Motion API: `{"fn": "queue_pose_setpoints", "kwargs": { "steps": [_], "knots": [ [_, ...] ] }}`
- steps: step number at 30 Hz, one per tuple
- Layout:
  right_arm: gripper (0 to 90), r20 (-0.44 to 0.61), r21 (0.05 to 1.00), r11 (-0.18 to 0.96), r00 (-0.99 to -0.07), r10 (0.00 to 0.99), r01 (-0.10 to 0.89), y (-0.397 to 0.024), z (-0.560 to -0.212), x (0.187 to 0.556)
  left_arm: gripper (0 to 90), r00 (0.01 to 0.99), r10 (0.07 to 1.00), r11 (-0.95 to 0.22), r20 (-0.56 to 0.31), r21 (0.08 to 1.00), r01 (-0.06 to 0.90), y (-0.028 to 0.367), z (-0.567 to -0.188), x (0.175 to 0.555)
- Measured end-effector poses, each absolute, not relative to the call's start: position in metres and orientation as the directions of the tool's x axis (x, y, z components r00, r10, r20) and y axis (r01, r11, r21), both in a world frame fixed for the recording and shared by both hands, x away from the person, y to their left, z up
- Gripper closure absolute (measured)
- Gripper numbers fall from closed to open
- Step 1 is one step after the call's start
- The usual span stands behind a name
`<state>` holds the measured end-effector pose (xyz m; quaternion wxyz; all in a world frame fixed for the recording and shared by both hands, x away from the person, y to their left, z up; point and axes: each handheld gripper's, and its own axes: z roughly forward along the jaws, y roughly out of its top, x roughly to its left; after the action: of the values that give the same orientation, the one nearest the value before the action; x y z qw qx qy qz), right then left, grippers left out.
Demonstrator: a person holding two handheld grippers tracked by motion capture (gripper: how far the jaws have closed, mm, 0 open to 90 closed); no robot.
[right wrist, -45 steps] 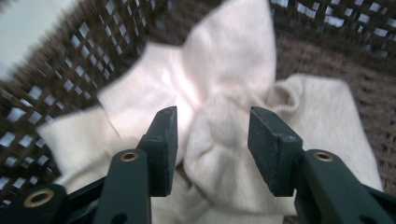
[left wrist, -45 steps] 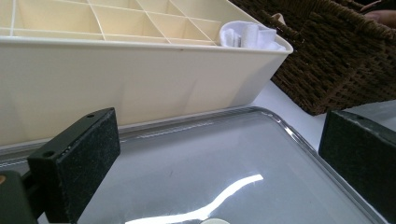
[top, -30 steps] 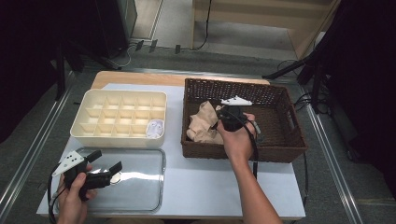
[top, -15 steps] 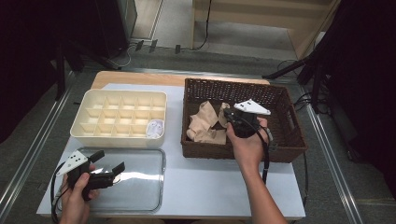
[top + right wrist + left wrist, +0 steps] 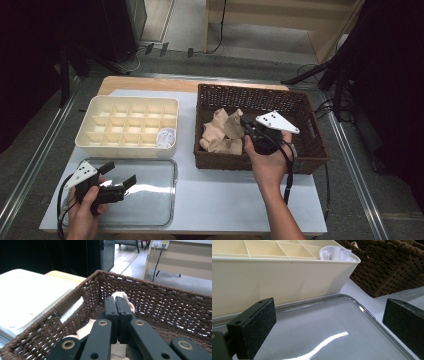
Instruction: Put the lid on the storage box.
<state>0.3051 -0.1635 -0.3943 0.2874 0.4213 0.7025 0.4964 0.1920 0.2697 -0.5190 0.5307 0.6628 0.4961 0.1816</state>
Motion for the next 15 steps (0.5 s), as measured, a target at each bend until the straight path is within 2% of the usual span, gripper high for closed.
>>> {"fn": "queue_pose_setpoints", "kwargs": {
  "steps": [15],
  "knots": [
    [90.0, 0.020, 0.971, 0.096, -0.478, 0.878, 0.217, -0.175, -0.399, 0.279, 0.0, 0.452, 0.847, 0.048, -0.281, 0.886, 0.461, 0.263, -0.519, 0.191]
  ]
}}
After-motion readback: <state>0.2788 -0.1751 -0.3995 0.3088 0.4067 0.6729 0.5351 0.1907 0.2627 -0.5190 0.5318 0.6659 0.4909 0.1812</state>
